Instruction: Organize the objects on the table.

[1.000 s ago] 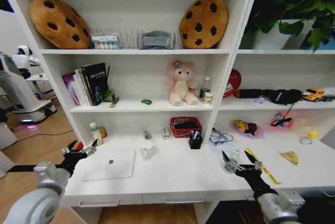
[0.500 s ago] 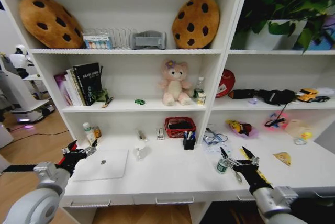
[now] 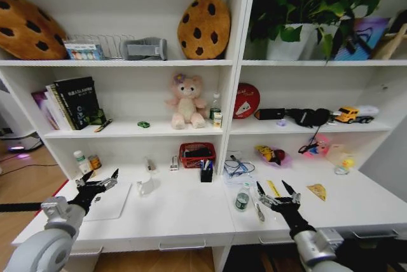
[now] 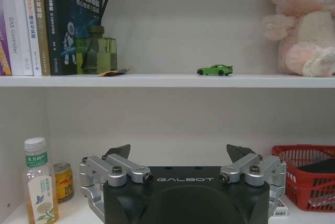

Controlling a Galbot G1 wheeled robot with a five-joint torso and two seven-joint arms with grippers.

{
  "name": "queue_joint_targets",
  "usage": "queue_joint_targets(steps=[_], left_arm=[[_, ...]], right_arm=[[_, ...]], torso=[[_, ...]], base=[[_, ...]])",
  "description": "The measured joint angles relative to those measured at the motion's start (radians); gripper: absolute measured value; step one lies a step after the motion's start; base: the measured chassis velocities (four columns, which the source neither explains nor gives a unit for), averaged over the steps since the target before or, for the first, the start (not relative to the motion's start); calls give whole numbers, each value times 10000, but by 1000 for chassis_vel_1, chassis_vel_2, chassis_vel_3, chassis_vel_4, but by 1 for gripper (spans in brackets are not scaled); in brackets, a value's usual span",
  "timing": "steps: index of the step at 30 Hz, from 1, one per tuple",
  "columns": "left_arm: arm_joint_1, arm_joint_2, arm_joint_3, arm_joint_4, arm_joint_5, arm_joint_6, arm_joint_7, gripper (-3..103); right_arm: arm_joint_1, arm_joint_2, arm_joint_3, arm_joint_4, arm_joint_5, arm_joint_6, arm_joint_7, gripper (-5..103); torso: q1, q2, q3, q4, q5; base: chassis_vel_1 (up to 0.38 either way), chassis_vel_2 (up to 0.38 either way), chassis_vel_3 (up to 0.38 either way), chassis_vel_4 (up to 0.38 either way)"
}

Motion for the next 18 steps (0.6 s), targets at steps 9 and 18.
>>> queue_joint_targets(steps=[9, 18], left_arm=[[0, 0, -3, 0, 1, 0, -4, 100], [0, 0, -2, 0, 1, 0, -4, 100]], right_arm=[[2040, -597, -1211, -1629, 648, -1002, 343, 100], [3607, -933, -2606, -2471, 735, -1387, 412, 100]], torso=[[1, 0, 0, 4, 9], [1, 0, 0, 3, 3]], base=[[34, 49, -8, -22], [0, 0, 0, 0]])
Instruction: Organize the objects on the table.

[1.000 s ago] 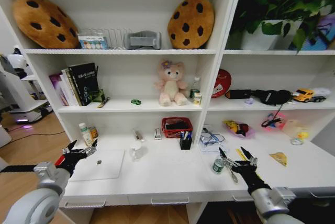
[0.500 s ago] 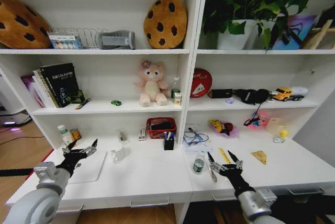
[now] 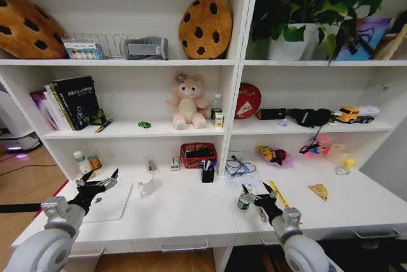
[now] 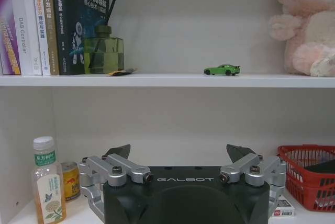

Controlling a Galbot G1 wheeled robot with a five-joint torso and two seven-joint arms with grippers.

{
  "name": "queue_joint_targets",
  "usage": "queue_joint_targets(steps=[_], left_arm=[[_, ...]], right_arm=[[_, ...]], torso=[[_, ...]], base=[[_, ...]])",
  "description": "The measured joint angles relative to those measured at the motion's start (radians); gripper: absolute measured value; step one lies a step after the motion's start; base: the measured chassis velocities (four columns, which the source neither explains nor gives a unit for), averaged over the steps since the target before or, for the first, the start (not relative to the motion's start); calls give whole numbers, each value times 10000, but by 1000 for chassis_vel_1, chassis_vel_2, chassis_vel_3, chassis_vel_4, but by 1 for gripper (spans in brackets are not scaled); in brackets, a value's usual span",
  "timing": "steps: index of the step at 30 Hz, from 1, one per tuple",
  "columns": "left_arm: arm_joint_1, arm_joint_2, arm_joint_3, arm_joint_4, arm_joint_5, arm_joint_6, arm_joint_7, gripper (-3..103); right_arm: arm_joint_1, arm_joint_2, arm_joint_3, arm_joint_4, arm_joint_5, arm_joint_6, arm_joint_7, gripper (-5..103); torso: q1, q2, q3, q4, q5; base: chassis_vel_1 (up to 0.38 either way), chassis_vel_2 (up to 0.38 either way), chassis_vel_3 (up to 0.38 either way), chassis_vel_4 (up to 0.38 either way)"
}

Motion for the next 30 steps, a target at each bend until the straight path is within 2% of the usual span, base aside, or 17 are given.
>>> queue_joint_targets(steps=[6, 8, 9, 11, 12, 14, 15, 17, 20, 21, 22, 23, 25, 28, 30], left_arm=[[0, 0, 0, 0, 0, 0, 0, 100], [0, 0, 1, 0, 0, 0, 0, 100], [0, 0, 1, 0, 0, 0, 0, 100], [0, 0, 1, 0, 0, 0, 0, 100], [0, 0, 1, 0, 0, 0, 0, 100], [0, 0, 1, 0, 0, 0, 0, 100], [0, 0, 1, 0, 0, 0, 0, 100], [0, 0, 1, 0, 0, 0, 0, 100], [0, 0, 1, 0, 0, 0, 0, 100], [0, 0, 1, 0, 0, 0, 0, 100], [0, 0, 1, 0, 0, 0, 0, 100], [0, 0, 1, 0, 0, 0, 0, 100], [0, 0, 1, 0, 0, 0, 0, 100], [0, 0, 1, 0, 0, 0, -1, 100], [0, 0, 1, 0, 0, 0, 0, 100]], right_arm=[[589, -19, -676, -575, 28, -103, 245, 103], [589, -27, -684, -634, 8, -114, 279, 95], [589, -27, -684, -634, 8, -114, 279, 95], [542, -32, -654, -635, -41, -97, 277, 84], [542, -32, -654, -635, -41, -97, 277, 84], [529, -25, -645, -636, -85, -50, 261, 74], [529, -25, -645, -636, -85, -50, 261, 74], [537, -22, -646, -640, -108, -33, 241, 63], [544, -20, -647, -644, -122, -29, 237, 57], [545, -6, -647, -645, -127, -24, 243, 47], [538, 7, -647, -644, -133, -18, 252, 41], [538, 7, -647, -644, -133, -18, 252, 41], [484, 52, -646, -650, -186, 9, 260, 33], [400, 81, -613, -587, -221, 103, 219, 27], [272, 63, -496, -328, -220, 202, 124, 27]], torso=[[1, -1, 0, 0, 3], [0, 0, 0, -2, 2], [0, 0, 0, -2, 2], [0, 0, 0, -2, 2], [0, 0, 0, -2, 2], [0, 0, 0, -2, 2], [0, 0, 0, -2, 2], [0, 0, -1, -2, 2], [0, 0, 0, -2, 2], [0, 0, -1, -2, 2], [0, 0, -1, -2, 2], [0, 0, -1, -2, 2], [0, 1, -1, -2, 1], [0, 0, -1, -1, 2], [0, 0, -1, -1, 6]], base=[[0, 0, 0, 0], [0, 0, 0, 0], [0, 0, 0, 0], [0, 0, 0, 0], [0, 0, 0, 0], [0, 0, 0, 0], [0, 0, 0, 0], [0, 0, 0, 0], [0, 0, 0, 0], [0, 0, 0, 0], [0, 0, 0, 0], [0, 0, 0, 0], [0, 0, 0, 0], [0, 0, 0, 0], [0, 0, 0, 0]])
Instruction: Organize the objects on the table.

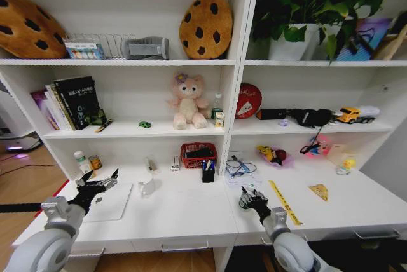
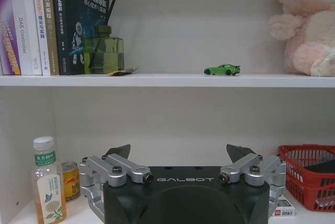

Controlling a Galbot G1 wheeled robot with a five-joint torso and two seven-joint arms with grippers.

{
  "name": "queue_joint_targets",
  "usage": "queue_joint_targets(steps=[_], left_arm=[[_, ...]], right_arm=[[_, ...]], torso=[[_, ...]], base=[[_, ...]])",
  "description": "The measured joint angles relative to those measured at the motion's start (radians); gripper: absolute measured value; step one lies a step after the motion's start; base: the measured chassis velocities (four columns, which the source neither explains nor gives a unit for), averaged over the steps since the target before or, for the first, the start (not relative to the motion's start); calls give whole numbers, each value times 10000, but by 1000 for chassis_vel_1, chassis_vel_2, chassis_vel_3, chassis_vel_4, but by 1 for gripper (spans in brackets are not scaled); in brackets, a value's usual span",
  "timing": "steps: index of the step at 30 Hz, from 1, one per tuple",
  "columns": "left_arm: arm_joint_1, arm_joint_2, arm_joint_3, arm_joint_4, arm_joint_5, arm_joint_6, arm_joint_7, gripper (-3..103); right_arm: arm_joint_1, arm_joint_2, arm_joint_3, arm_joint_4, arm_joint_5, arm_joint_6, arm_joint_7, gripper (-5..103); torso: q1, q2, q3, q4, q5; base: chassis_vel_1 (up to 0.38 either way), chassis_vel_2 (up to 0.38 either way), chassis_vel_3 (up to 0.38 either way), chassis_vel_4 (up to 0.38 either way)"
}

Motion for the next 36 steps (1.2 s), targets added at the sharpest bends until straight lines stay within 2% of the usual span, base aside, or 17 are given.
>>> queue_joint_targets(steps=[2, 6, 8, 10, 13, 14, 16, 18, 20, 23, 25, 27, 29, 30, 32, 34, 36], left_arm=[[0, 0, 0, 0, 0, 0, 0, 100], [-1, 0, 0, 0, 0, 0, -2, 100], [0, 0, -1, 0, 0, 0, -1, 100], [0, 0, 0, 0, 0, -1, -1, 100], [0, 0, 1, 0, 0, 0, -2, 100], [0, 0, 1, 0, 0, 0, -2, 100], [0, 0, 1, 0, 0, 0, 0, 100], [0, 0, 0, 0, 0, 0, 0, 100], [0, 0, 1, 0, 0, 0, -1, 100], [0, 0, 0, 0, 0, 0, 0, 100], [0, 0, 1, 0, 0, 0, 0, 100], [1, 0, 0, 0, 0, -1, 0, 100], [0, 0, 0, 0, 0, 0, 0, 100], [0, 0, 0, 0, 0, 0, 0, 100], [0, -1, 0, 0, 0, -1, 1, 100], [0, 0, 1, 0, 0, -1, 2, 100], [0, 0, 1, 0, 0, -1, 1, 100]], right_arm=[[-148, -53, 125, 254, -42, 66, -36, 27], [-1549, -234, 993, 1616, -254, 179, -292, 27], [-3116, 70, 1688, 2388, -722, 403, -609, 27], [-3315, 133, 1783, 2465, -866, 498, -645, 27], [-5500, 793, 2567, 2931, -2365, 1598, -1182, 27], [-5500, 793, 2567, 2931, -2365, 1598, -1182, 27], [-7073, 1355, 2876, 2897, -3429, 2468, -1504, 27], [-7443, 1528, 2977, 2813, -3634, 2701, -1587, 27], [-8559, 2086, 3359, 2404, -4223, 3547, -1889, 27], [-8943, 2252, 3486, 2163, -4386, 3887, -1977, 27], [-9453, 2382, 3584, 1230, -4641, 4635, -2043, 27], [-9537, 2374, 3567, 763, -4665, 4826, -2041, 27], [-9391, 2342, 3343, -529, -4588, 5142, -2020, 27], [-9391, 2342, 3343, -529, -4588, 5142, -2020, 27], [-8652, 2404, 2959, -1872, -4362, 5157, -1976, 27], [-8592, 2421, 2936, -1957, -4351, 5150, -1977, 27], [-7801, 2627, 2636, -3118, -3955, 4747, -2034, 27]], torso=[[0, 0, 0, 2, -3], [0, 0, 0, 4, -6], [-2, 1, -1, -5, -3], [-2, 1, -1, -4, -4], [-2, 2, -2, 1, -4], [-2, 2, -2, 1, -4], [-3, 2, -2, -2, -6], [-3, 2, -2, -2, -5], [-3, 3, -3, 0, -5], [-3, 2, -2, 1, -6], [-2, 2, -1, 0, -6], [-3, 2, -1, 0, -4], [-3, 2, -1, 0, -4], [-3, 2, -1, 0, -4], [-3, 2, 0, 0, -1], [-3, 2, -1, 1, 0], [-1, 1, 0, 0, -1]], base=[[0, 0, 0, 0], [0, 0, 0, 0], [0, 0, 0, 0], [0, 0, 0, 0], [0, 0, 0, 0], [0, 0, 0, 0], [0, 0, 0, 0], [0, 0, 0, 0], [0, 0, 0, 0], [0, 0, 0, 0], [0, 0, 0, 0], [0, 0, 0, 0], [0, 0, 0, 0], [0, 0, 0, 0], [0, 0, 0, 0], [0, 0, 0, 0], [0, 0, 0, 0]])
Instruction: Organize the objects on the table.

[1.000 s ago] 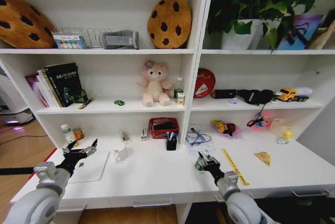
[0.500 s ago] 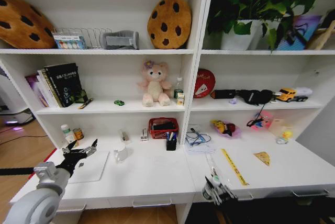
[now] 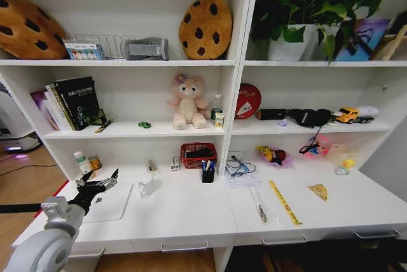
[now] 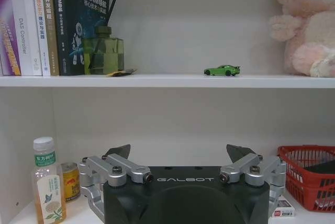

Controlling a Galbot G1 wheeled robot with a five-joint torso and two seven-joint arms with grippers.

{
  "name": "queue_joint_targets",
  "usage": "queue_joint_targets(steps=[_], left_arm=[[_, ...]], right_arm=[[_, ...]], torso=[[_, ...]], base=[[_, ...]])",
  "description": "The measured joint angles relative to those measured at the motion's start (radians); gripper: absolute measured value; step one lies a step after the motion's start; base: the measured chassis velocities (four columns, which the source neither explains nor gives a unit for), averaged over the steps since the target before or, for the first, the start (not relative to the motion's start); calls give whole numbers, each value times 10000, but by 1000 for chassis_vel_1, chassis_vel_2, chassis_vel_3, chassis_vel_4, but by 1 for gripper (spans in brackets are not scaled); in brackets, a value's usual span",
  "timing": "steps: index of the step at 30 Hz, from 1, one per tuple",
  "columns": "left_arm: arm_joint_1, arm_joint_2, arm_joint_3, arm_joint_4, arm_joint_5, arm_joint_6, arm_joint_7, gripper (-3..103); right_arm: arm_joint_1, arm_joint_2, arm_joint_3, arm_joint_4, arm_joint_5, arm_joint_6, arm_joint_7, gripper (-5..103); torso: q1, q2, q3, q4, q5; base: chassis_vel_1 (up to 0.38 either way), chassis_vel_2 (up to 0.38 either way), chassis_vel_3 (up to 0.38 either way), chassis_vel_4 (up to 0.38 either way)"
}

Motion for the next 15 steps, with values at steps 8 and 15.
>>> queue_joint_targets(steps=[8, 15], left_arm=[[0, 1, 0, 0, 0, 0, 0, 100], [0, 0, 0, 0, 0, 0, -3, 100]], right_arm=[[1595, 195, -443, -2622, 410, -807, 16, 27], [3553, 486, -816, -4711, 234, -1506, -280, 27]], torso=[[1, -1, 1, 1, -6], [2, -1, 1, 2, 0]], base=[[0, 0, 0, 0], [0, 0, 0, 0]])
